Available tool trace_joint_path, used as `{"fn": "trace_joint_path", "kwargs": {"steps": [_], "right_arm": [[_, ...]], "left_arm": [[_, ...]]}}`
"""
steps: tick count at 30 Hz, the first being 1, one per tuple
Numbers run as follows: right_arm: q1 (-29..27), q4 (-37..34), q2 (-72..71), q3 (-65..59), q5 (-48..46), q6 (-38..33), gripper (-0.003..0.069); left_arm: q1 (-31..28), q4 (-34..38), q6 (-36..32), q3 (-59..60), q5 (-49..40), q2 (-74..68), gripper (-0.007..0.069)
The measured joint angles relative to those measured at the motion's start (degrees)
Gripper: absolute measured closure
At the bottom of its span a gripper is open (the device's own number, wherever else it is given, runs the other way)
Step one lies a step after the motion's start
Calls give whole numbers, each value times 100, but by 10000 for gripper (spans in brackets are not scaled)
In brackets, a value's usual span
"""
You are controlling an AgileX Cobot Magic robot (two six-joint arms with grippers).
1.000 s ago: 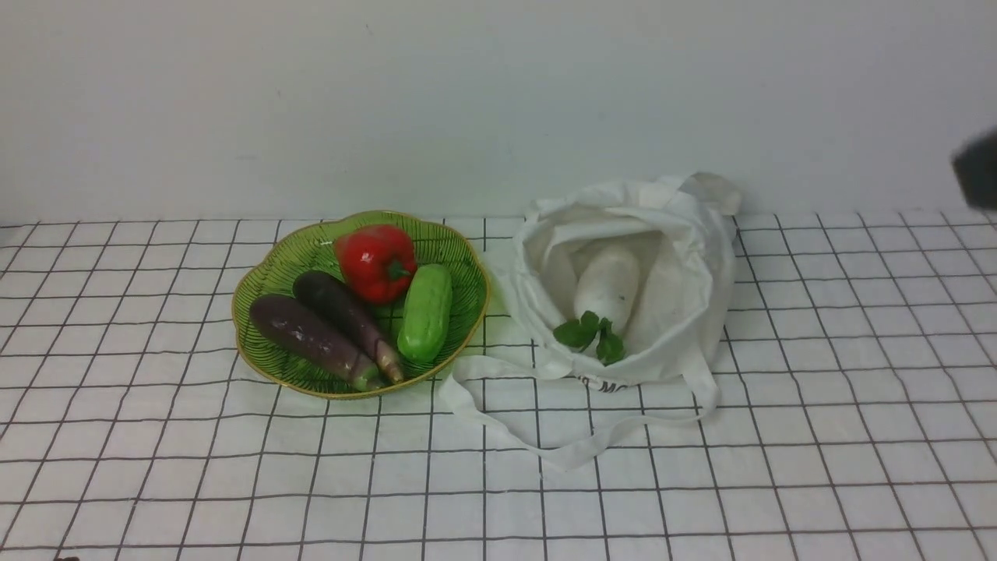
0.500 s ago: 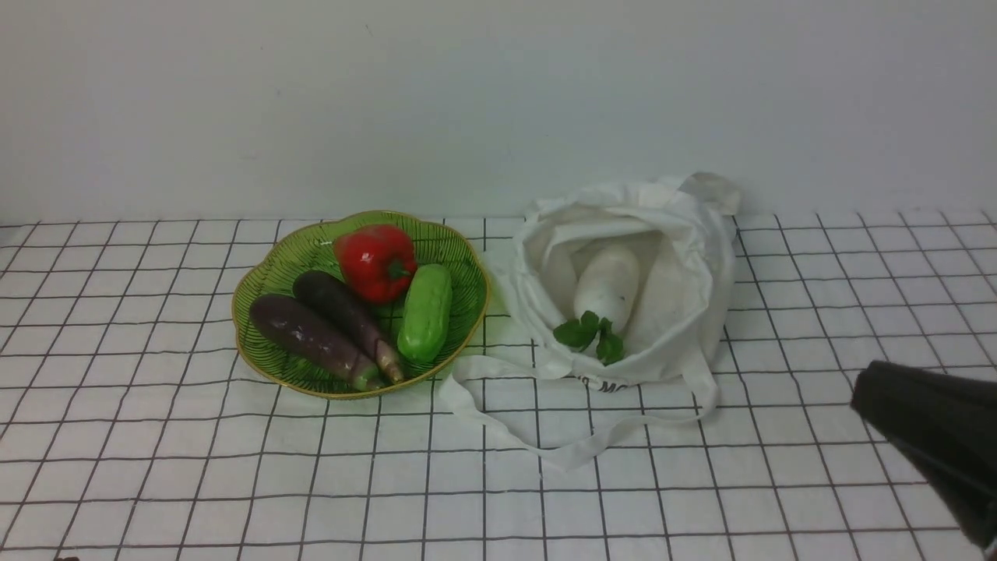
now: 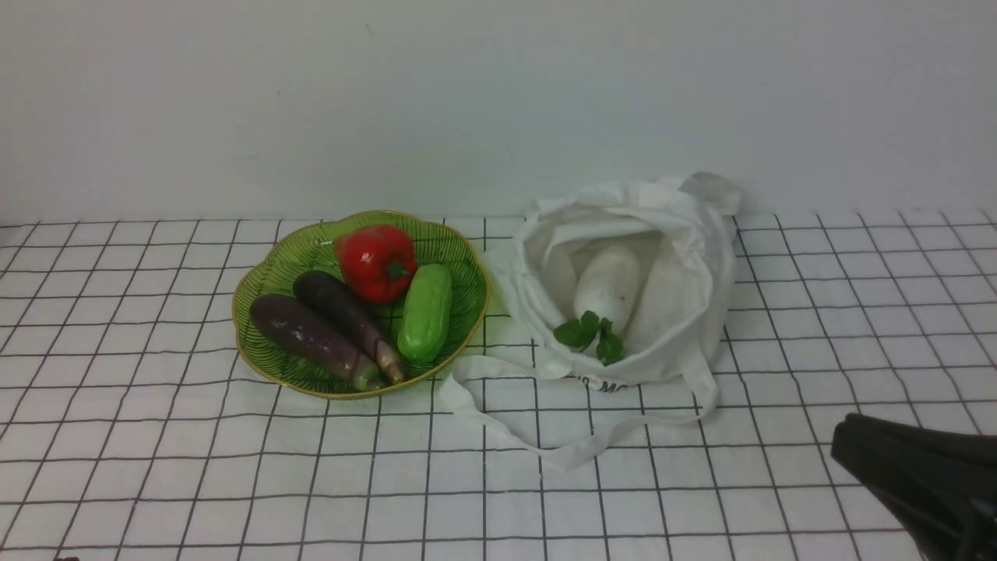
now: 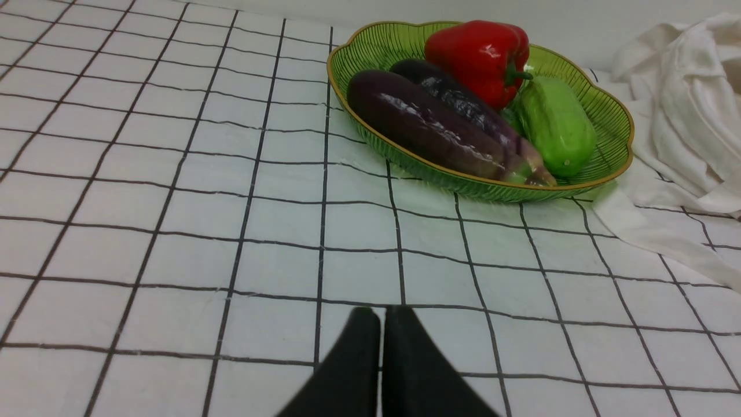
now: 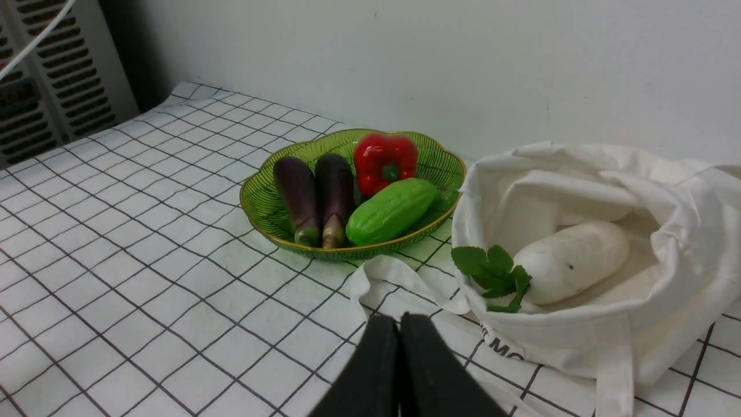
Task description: Take vegetables from bag on white checkered tablecloth place on plate.
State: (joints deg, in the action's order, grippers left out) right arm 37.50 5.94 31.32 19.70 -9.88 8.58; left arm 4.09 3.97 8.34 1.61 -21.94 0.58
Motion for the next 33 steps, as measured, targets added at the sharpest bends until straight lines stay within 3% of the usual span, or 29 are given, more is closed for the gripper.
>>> {"fn": "trace_joint_path", "kwargs": {"steps": [6, 15, 18, 33], "right_arm": [[-184, 0, -487, -169, 56, -58, 673], [-2531, -295, -2526, -1698, 39, -111, 673], [-2923, -389, -2927, -2005, -29, -111, 673], [-3594, -594, -3175, -2127, -1013, -475, 674]], "left_arm": [[0, 0, 0, 0, 0, 0, 632], [0, 0, 0, 0, 0, 0, 632], [0, 0, 0, 0, 0, 0, 632], [0, 0, 0, 0, 0, 0, 632]]}}
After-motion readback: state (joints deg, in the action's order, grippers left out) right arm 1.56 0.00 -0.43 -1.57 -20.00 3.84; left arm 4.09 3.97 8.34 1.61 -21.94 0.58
